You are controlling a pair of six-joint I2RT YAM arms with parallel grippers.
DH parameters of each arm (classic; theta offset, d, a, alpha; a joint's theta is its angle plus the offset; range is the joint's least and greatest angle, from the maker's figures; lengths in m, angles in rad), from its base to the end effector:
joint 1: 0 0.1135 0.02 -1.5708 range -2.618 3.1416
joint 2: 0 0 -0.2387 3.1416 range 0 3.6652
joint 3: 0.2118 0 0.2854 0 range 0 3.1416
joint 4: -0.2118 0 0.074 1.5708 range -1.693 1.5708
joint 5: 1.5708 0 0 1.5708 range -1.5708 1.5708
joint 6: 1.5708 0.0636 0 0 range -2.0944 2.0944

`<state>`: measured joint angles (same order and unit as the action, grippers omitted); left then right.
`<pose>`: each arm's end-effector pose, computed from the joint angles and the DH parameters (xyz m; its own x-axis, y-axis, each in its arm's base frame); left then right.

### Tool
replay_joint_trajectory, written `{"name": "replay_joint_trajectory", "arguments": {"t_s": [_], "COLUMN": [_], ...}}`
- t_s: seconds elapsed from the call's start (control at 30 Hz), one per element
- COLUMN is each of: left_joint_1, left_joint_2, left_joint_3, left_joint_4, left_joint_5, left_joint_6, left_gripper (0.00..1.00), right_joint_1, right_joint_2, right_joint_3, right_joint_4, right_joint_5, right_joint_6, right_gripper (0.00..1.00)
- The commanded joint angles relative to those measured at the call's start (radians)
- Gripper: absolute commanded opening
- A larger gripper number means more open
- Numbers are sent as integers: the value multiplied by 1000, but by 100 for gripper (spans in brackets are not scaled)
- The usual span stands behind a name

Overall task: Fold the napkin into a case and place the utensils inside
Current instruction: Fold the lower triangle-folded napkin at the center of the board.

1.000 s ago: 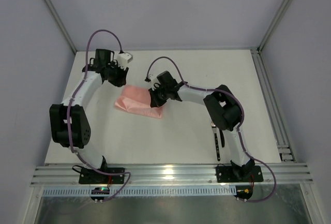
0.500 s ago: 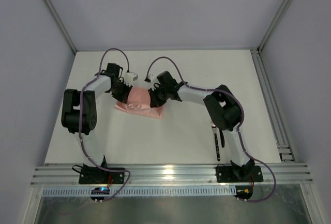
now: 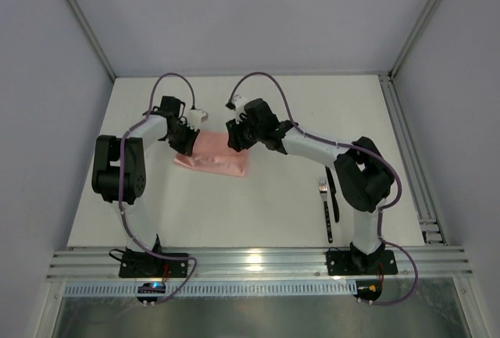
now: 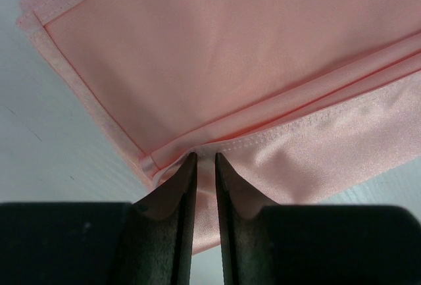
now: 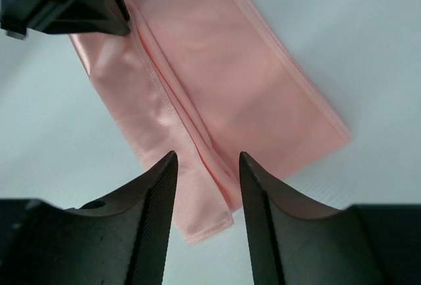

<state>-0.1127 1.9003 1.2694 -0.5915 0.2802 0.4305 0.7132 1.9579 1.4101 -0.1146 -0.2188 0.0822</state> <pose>0.3995 -0.0629 0.0962 -0.7645 0.4901 -0.4187 0.5732 0.8140 -0.0937 0.3592 0.3290 0.1567 -0.5266 -0.3496 -0.7749 -0.7273 0.6572 0.1978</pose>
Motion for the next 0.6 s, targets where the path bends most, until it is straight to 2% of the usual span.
{"name": "replay_joint_trajectory", "arguments": {"t_s": [0.0, 0.03, 0.1, 0.13, 0.23, 0.4, 0.5, 0.57], "left_joint_1": [2, 2, 1, 1, 2, 4, 16, 34], "left_joint_2": [-30, -35, -35, -35, -30, -49, -85, -128], "left_joint_3": [-19, -19, -25, -27, -25, -24, -16, -15], "left_joint_4": [19, 21, 27, 27, 29, 18, -4, -7], "left_joint_5": [22, 22, 19, 17, 20, 34, 103, 155], "left_joint_6": [4, 2, -1, -1, -4, -4, -4, -4], "left_gripper": [18, 18, 18, 18, 19, 20, 25, 31], "right_joint_1": [48, 63, 66, 66, 65, 8, -14, -12], "right_joint_2": [-63, -60, -53, -44, 2, 98, 125, 128], "right_joint_3": [-48, -71, -118, -132, -151, -203, -235, -246], "right_joint_4": [88, 105, 223, 268, 331, 394, 399, 389], "right_joint_5": [101, 73, -46, -78, -117, -148, -148, -154], "right_joint_6": [50, 77, 120, 148, 214, 347, 376, 375], "right_gripper": [44, 34, 24, 14, 4, 4, 4, 4]}}
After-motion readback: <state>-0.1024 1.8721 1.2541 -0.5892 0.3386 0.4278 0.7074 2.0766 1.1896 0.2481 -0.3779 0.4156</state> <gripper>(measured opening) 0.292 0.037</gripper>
